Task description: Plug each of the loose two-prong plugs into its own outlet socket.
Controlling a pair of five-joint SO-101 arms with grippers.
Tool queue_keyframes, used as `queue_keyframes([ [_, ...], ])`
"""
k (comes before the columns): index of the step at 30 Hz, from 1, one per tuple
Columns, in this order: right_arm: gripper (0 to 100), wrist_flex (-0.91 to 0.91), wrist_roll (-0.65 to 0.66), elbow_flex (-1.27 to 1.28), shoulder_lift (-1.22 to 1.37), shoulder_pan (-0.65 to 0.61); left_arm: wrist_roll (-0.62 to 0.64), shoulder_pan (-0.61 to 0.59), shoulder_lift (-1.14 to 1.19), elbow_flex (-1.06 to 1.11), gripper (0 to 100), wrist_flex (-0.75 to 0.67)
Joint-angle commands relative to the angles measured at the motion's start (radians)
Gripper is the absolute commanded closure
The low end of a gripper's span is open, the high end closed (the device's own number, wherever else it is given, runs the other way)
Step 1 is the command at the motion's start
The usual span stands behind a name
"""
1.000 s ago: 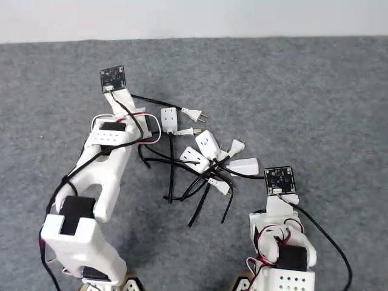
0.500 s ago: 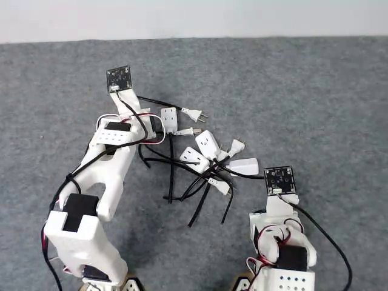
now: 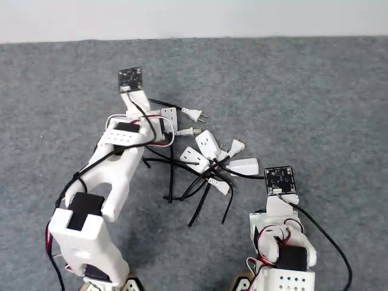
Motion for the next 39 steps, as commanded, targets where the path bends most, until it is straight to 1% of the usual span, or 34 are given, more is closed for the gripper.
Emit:
queue_keyframes([
  [1, 95.9, 0.002, -0.003, 0.017, -0.010, 0.015, 0.009, 0.006, -0.021, -0.044, 97, -0.020],
  [6, 95.9, 0.002, -0.003, 0.017, -0.010, 0.015, 0.009, -0.020, -0.052, -0.051, 97, -0.015],
  [9, 95.9, 0.002, -0.003, 0.017, -0.010, 0.015, 0.017, -0.075, -0.086, -0.033, 97, -0.015],
  [12, 95.9, 0.002, -0.003, 0.017, -0.010, 0.015, 0.121, -0.164, -0.084, -0.033, 97, -0.014],
  [13, 95.9, 0.002, -0.003, 0.017, -0.010, 0.015, 0.152, -0.196, -0.072, -0.039, 97, -0.002],
  [15, 95.9, 0.004, -0.003, 0.017, -0.010, 0.015, 0.164, -0.238, -0.032, -0.077, 97, 0.057],
  [19, 95.9, 0.004, -0.003, 0.017, -0.010, 0.015, 0.160, -0.247, 0.095, -0.217, 97, 0.195],
  [23, 95.9, 0.004, -0.002, 0.017, -0.010, 0.021, 0.160, -0.212, 0.186, -0.349, 97, 0.275],
  [26, 95.9, 0.004, -0.002, 0.017, -0.010, 0.047, 0.160, -0.147, 0.203, -0.389, 97, 0.299],
  [31, 95.9, 0.004, -0.002, 0.017, -0.010, 0.048, 0.158, -0.023, 0.186, -0.392, 97, 0.299],
  [34, 95.9, 0.004, -0.002, 0.017, -0.010, 0.050, 0.158, 0.035, 0.218, -0.397, 97, 0.288],
  [36, 95.9, 0.002, -0.002, 0.017, -0.010, 0.050, 0.157, 0.060, 0.230, -0.398, 97, 0.270],
  [39, 95.9, 0.002, -0.002, 0.017, -0.010, 0.050, 0.157, 0.066, 0.222, -0.410, 97, 0.267],
])
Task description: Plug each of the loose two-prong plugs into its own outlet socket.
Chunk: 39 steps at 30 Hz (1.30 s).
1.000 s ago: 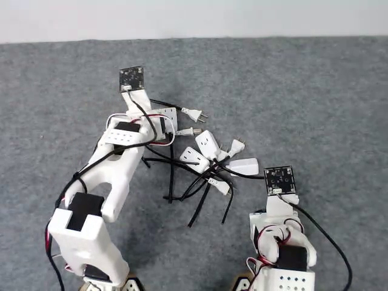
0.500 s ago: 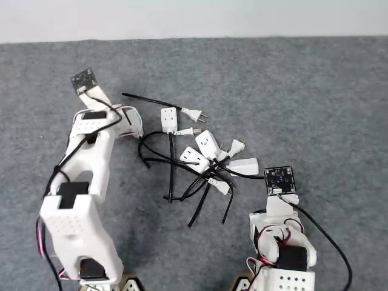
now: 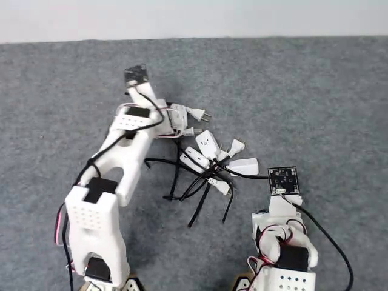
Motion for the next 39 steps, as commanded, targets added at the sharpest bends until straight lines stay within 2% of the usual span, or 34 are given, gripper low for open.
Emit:
queue_keyframes([
  [1, 95.9, 0.002, -0.002, 0.017, -0.010, 0.013, 0.006, 0.020, -0.031, -0.065, 97, -0.025],
  [10, 95.9, 0.002, -0.002, 0.017, -0.010, 0.012, 0.006, -0.002, -0.086, -0.073, 97, -0.032],
  [15, 95.9, 0.002, -0.002, 0.017, -0.010, 0.010, 0.006, -0.011, -0.107, -0.073, 96, -0.098],
  [18, 95.9, 0.002, -0.002, 0.017, -0.010, 0.008, 0.015, -0.029, -0.104, -0.073, 88, -0.110],
  [22, 95.9, 0.002, -0.002, 0.017, -0.010, 0.008, 0.121, -0.068, -0.104, -0.071, 80, -0.114],
  [30, 95.9, 0.001, -0.002, 0.017, -0.010, 0.008, 0.129, -0.071, -0.094, -0.071, 80, -0.115],
  [34, 95.9, 0.001, -0.002, 0.017, -0.010, 0.010, 0.130, -0.069, 0.017, -0.148, 80, -0.107],
  [37, 95.9, 0.001, -0.002, 0.017, -0.010, 0.010, 0.127, -0.069, 0.100, -0.259, 81, -0.038],
  [39, 95.9, 0.001, -0.002, 0.017, -0.010, 0.010, 0.097, -0.074, 0.121, -0.323, 86, 0.017],
])
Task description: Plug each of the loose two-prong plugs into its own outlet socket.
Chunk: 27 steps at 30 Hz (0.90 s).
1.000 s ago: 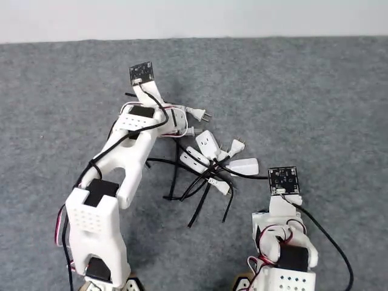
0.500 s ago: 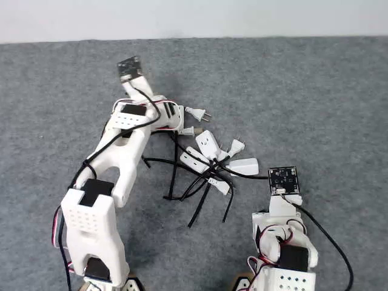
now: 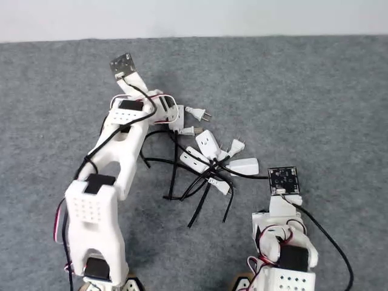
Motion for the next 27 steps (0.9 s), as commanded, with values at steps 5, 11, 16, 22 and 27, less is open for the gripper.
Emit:
queue_keyframes([
  [5, 95.9, 0.001, -0.002, 0.017, -0.010, 0.010, -0.117, 0.000, 0.041, -0.159, 98, 0.083],
  [11, 95.9, 0.001, -0.002, 0.017, -0.010, 0.012, -0.124, 0.003, 0.046, -0.165, 99, 0.163],
  [16, 95.9, 0.001, -0.002, 0.017, -0.010, 0.012, -0.124, -0.006, 0.035, -0.177, 98, 0.176],
  [22, 95.9, 0.001, -0.002, 0.017, -0.010, 0.013, -0.075, 0.005, -0.043, -0.199, 84, 0.267],
  [27, 95.9, 0.001, -0.002, 0.017, -0.010, 0.013, -0.043, -0.005, -0.031, -0.199, 74, 0.259],
])
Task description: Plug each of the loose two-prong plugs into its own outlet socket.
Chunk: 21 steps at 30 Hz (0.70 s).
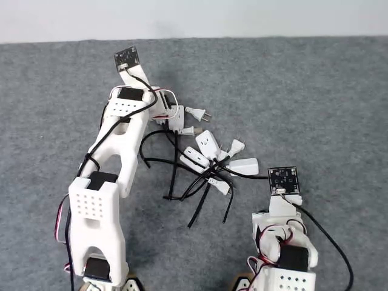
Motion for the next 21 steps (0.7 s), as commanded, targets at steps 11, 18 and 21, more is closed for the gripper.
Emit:
queue_keyframes([
  [11, 95.9, 0.001, -0.002, 0.017, -0.010, 0.013, -0.028, -0.005, 0.100, -0.068, 77, -0.110],
  [18, 95.9, 0.001, -0.002, 0.017, -0.010, 0.013, -0.157, -0.018, 0.112, -0.087, 98, -0.104],
  [21, 95.9, 0.001, -0.002, 0.017, -0.010, 0.013, -0.160, -0.017, 0.101, -0.094, 99, -0.060],
])
